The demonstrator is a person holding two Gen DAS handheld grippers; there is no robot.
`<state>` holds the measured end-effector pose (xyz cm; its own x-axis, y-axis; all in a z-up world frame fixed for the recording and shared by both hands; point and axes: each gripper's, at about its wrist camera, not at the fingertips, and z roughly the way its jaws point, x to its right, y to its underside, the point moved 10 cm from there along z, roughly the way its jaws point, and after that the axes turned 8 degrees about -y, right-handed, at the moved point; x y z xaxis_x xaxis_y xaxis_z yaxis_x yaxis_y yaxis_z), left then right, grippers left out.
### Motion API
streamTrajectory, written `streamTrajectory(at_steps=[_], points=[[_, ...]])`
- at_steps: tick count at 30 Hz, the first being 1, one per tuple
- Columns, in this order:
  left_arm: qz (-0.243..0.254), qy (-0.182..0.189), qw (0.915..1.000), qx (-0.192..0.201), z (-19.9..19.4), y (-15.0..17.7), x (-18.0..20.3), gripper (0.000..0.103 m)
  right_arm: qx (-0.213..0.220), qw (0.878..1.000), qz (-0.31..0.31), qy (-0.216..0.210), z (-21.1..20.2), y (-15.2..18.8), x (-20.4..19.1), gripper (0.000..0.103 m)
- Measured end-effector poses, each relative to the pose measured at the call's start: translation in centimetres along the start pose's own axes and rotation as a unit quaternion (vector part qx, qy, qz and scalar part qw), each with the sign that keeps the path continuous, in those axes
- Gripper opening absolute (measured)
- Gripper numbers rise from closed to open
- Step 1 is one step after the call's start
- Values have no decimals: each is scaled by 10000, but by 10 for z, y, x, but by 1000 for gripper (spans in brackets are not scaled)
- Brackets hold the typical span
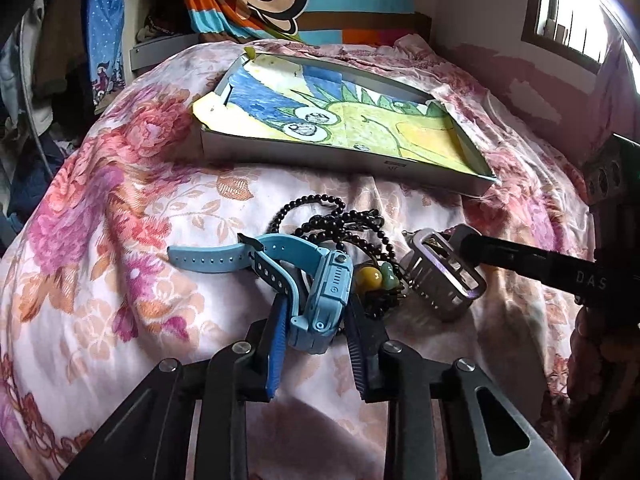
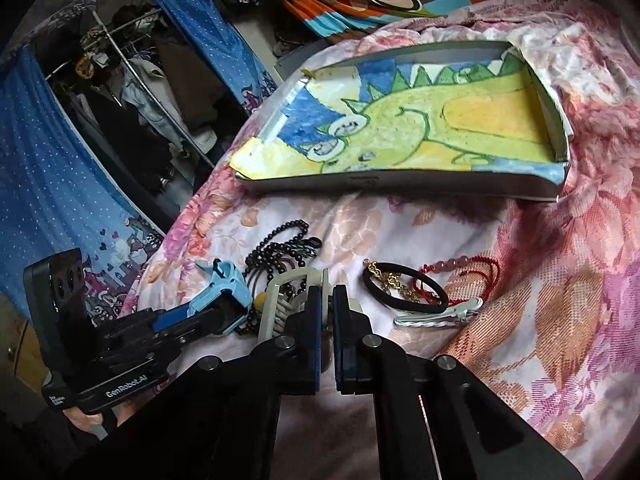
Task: Organize jewelry
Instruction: 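Grasp the blue smartwatch with the left tool while the right tool grasps the silver clip, then set the smartwatch in the tray with left tool while right tool sets the clip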
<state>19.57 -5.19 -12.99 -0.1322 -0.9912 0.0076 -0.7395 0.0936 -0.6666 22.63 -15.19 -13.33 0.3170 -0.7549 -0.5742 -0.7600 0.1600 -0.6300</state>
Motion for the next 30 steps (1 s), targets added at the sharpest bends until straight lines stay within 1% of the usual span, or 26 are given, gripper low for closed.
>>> streamTrajectory(at_steps=[3, 7, 9, 13, 16, 18, 23, 25, 27, 30], points=[[-242, 189, 9995, 9, -10, 2, -3, 25, 117, 9998, -133, 52, -7, -6, -2, 5], [-374, 344, 9986, 129, -26, 1, -4, 25, 244, 9995, -197, 71, -16, -13, -2, 5], [-434, 498, 9976, 187, -34, -1, -3, 25, 332, 9993, -172, 78, -20, -17, 1, 5], [-460, 555, 9969, 328, -46, -8, 0, 24, 546, 9982, -191, 154, -29, -27, 7, 5], [-509, 623, 9954, 514, -54, -20, 3, 24, 797, 9964, -158, 229, -37, -43, 16, 5], [-543, 598, 9944, 678, -56, -35, 7, 24, 971, 9947, -171, 297, -43, -54, 21, 5], [-674, 683, 9893, 1099, -48, -80, 15, 24, 1365, 9888, -150, 583, -56, -84, 43, 5], [-717, 748, 9862, 1293, -39, -106, 20, 24, 1459, 9870, -52, 668, -60, -93, 56, 5], [-764, 768, 9851, 1333, -23, -126, 23, 24, 1502, 9854, 15, 796, -60, -102, 70, 5], [-794, 778, 9869, 1172, 7, -140, 25, 24, 1543, 9836, 173, 918, -58, -110, 89, 5]])
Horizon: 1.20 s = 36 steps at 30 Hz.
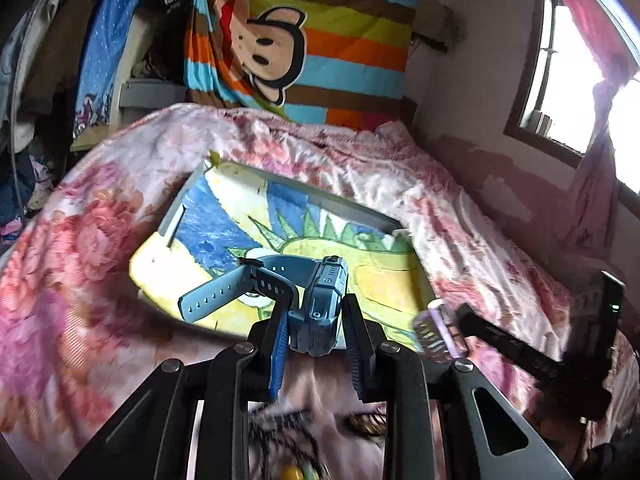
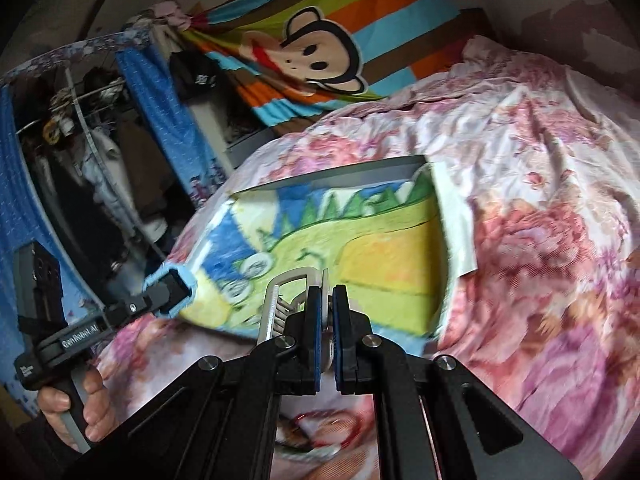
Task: Organize jewelry
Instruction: 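Set the smartwatch in the tray with left tool while right tool sets the clip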
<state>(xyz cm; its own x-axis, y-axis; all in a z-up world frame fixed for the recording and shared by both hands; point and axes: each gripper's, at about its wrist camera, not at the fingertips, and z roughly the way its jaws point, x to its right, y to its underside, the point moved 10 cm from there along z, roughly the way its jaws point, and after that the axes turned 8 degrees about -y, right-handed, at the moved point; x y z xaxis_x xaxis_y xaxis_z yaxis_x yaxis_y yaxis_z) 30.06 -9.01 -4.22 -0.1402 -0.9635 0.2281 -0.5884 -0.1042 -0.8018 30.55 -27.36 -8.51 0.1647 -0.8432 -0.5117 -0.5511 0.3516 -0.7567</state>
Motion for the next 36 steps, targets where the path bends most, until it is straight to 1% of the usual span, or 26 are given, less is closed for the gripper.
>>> streamTrajectory(at_steps=[2, 5, 8, 10, 15, 16, 18, 19, 20, 22, 25, 26, 27, 28, 29, 31, 36], points=[[-34, -42, 9999, -162, 18, 1, -3, 24, -35, 10000, 26, 73, 5, 2, 6, 5], [-80, -103, 9991, -414, 41, 8, -9, 24, -196, 9996, 36, 194, 16, 8, 13, 5], [-41, -166, 9980, -606, 51, 17, -10, 24, -288, 9993, 95, 224, 22, 15, 17, 5], [-49, -191, 9971, -736, 57, 24, -11, 25, -288, 9991, -15, 304, 22, 15, 15, 5], [-1, -297, 9967, -761, 57, 26, -10, 28, -329, 9984, -171, 432, 19, 16, 14, 7], [-20, -307, 9967, -757, 56, 26, -11, 31, -321, 9983, -173, 465, 19, 16, 15, 10], [-31, -289, 9970, -714, 55, 25, -10, 40, -366, 9980, -146, 490, 18, 16, 18, 23], [-33, -290, 9970, -721, 55, 26, -10, 54, -348, 9981, -113, 504, 16, 16, 21, 26], [-41, -300, 9969, -722, 55, 26, -10, 65, -319, 9981, -79, 522, 14, 16, 23, 31], [-110, -316, 9977, -592, 50, 23, -12, 66, -306, 9980, -74, 555, 10, 16, 23, 36], [-130, -328, 9977, -580, 43, 22, -13, 67, -163, 9979, -189, 606, -4, 13, 18, 49], [-136, -349, 9978, -539, 39, 22, -13, 71, -119, 9977, -221, 627, -8, 13, 16, 57], [-136, -381, 9980, -478, 33, 21, -14, 76, -29, 9976, -282, 640, -15, 11, 12, 63], [-137, -427, 9982, -392, 27, 21, -15, 85, 31, 9974, -331, 644, -21, 10, 9, 65], [-132, -481, 9983, -299, 21, 20, -16, 92, 114, 9968, -426, 671, -30, 9, 4, 68], [-84, -551, 9984, -67, 5, 17, -16, 95, 212, 9958, -567, 691, -42, 7, -4, 75], [-17, -628, 9977, 250, -33, 16, -12, 100, 591, 9898, -1059, 746, -83, 3, -35, 94]])
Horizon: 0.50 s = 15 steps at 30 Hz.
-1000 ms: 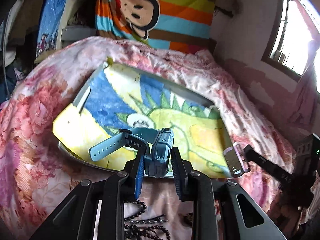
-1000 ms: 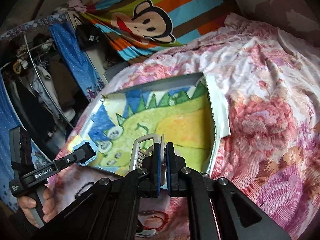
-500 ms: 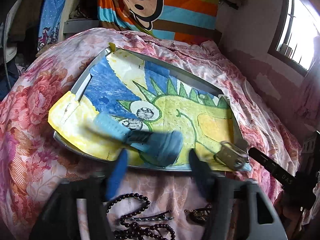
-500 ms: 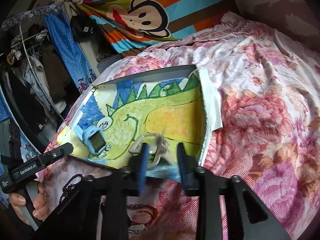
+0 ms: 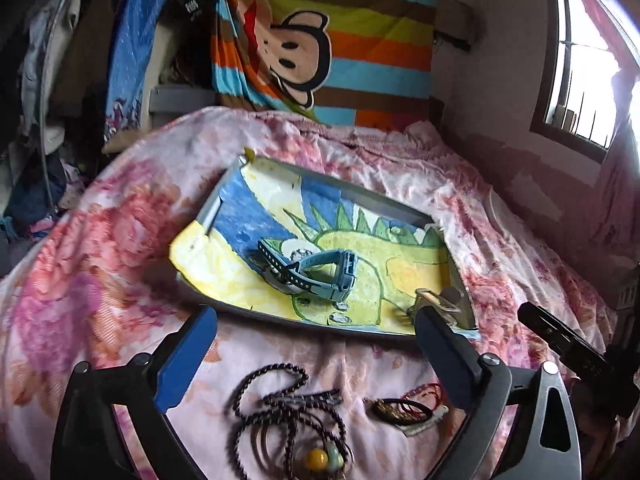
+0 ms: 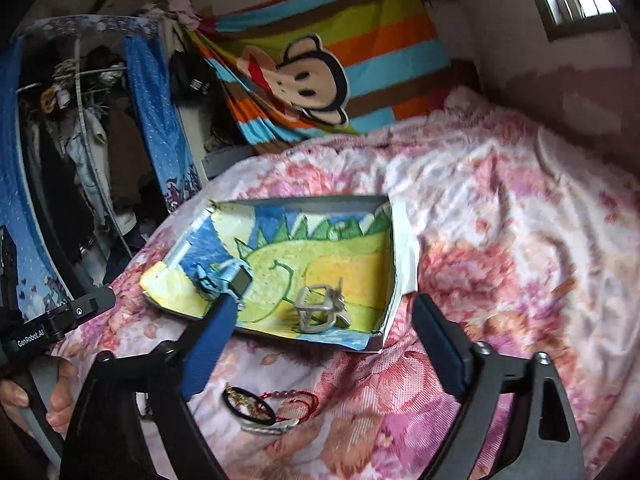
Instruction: Organize jewelry
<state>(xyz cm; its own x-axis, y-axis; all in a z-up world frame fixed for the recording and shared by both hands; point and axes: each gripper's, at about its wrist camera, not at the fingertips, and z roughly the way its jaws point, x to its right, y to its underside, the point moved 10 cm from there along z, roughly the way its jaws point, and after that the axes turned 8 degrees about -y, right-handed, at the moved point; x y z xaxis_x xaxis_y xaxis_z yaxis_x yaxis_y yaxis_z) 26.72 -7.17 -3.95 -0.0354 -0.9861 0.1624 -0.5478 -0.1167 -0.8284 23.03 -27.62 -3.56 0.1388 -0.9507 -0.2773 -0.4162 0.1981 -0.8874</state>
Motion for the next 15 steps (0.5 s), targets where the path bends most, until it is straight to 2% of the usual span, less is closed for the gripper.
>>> streamTrajectory(at_steps=[6, 15], points=[[25, -59, 9990, 453, -51, 2, -5, 103, 383, 9980, -493, -12, -48, -8, -30, 101], [73, -204, 9955, 922, -115, 18, -19, 103, 563, 9966, -576, -168, -105, 9, -58, 101]])
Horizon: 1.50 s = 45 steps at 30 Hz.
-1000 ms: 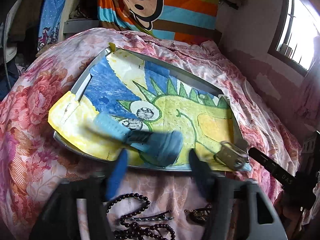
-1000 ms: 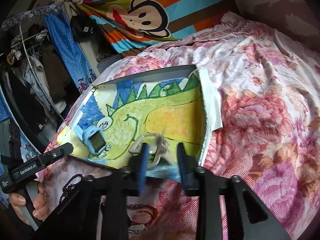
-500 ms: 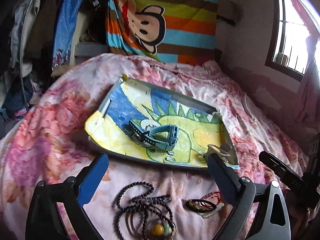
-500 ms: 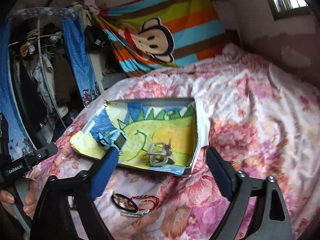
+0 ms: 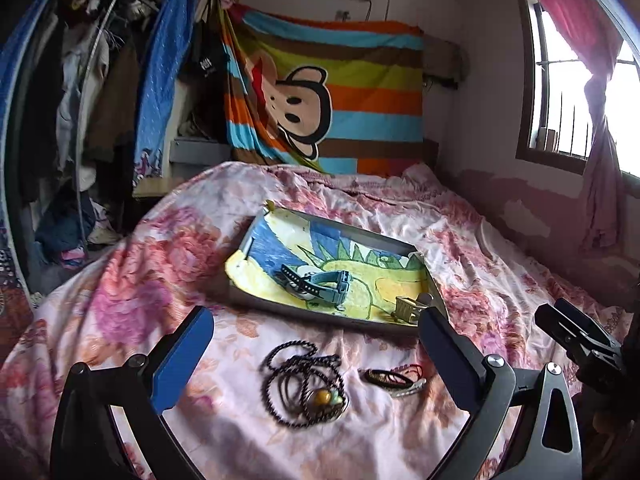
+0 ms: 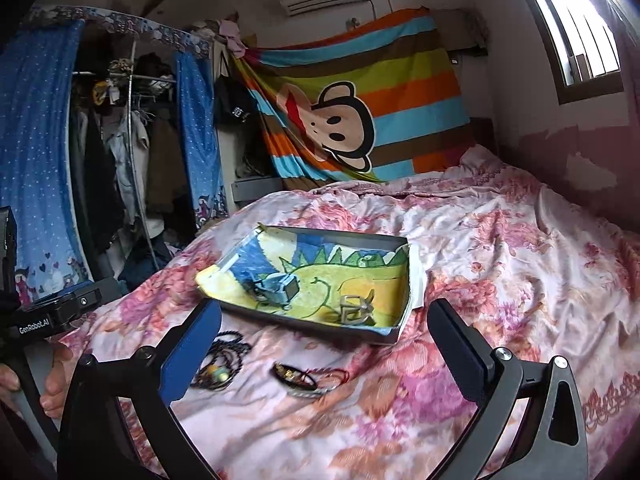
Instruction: Organize jewelry
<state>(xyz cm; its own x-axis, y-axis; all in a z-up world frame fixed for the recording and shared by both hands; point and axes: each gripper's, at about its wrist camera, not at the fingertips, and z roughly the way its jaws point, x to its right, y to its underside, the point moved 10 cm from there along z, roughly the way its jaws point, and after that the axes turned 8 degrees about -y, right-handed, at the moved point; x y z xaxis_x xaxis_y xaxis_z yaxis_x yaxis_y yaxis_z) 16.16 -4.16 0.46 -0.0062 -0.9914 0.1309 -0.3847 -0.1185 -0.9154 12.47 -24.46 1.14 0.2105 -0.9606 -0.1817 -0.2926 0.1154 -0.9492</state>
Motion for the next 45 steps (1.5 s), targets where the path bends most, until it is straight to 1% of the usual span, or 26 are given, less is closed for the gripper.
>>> streamTrajectory(at_steps=[4, 6, 13, 17, 21, 25, 29, 31, 34, 38, 43, 45], points=[[27, -111, 9999, 44, -22, 9, -12, 103, -44, 10000, -22, -25, -16, 8, -8, 101], [61, -152, 9999, -4, -29, 14, -16, 103, -129, 9999, -17, -14, -23, 15, -9, 101], [88, -243, 9987, -428, -46, 43, -32, 103, -527, 9985, 172, -17, -33, 46, -9, 101], [185, -259, 9979, -563, -54, 56, -32, 103, -754, 9969, 203, -2, -31, 60, -9, 101], [341, -237, 9965, -731, -56, 67, -27, 103, -1112, 9936, 202, 12, -21, 73, -8, 101], [384, -257, 9931, -1082, -45, 77, -28, 103, -1491, 9884, 296, -24, -9, 87, -6, 101], [404, -249, 9868, -1545, -29, 91, -30, 103, -1934, 9804, 351, -102, 5, 106, -6, 101], [416, -210, 9833, -1758, -20, 96, -30, 103, -2101, 9769, 371, -152, 12, 112, -5, 101], [381, -119, 9783, -2033, -3, 100, -29, 103, -2228, 9741, 336, -192, 21, 116, -3, 101], [471, -107, 9744, -2197, 24, 97, -27, 103, -2295, 9727, 232, -262, 39, 113, 0, 101], [593, -114, 9720, -2271, 55, 90, -24, 102, -2288, 9725, 164, -400, 64, 107, 4, 101], [648, -145, 9723, -2239, 66, 87, -24, 98, -2249, 9732, 107, -472, 76, 103, 4, 101]])
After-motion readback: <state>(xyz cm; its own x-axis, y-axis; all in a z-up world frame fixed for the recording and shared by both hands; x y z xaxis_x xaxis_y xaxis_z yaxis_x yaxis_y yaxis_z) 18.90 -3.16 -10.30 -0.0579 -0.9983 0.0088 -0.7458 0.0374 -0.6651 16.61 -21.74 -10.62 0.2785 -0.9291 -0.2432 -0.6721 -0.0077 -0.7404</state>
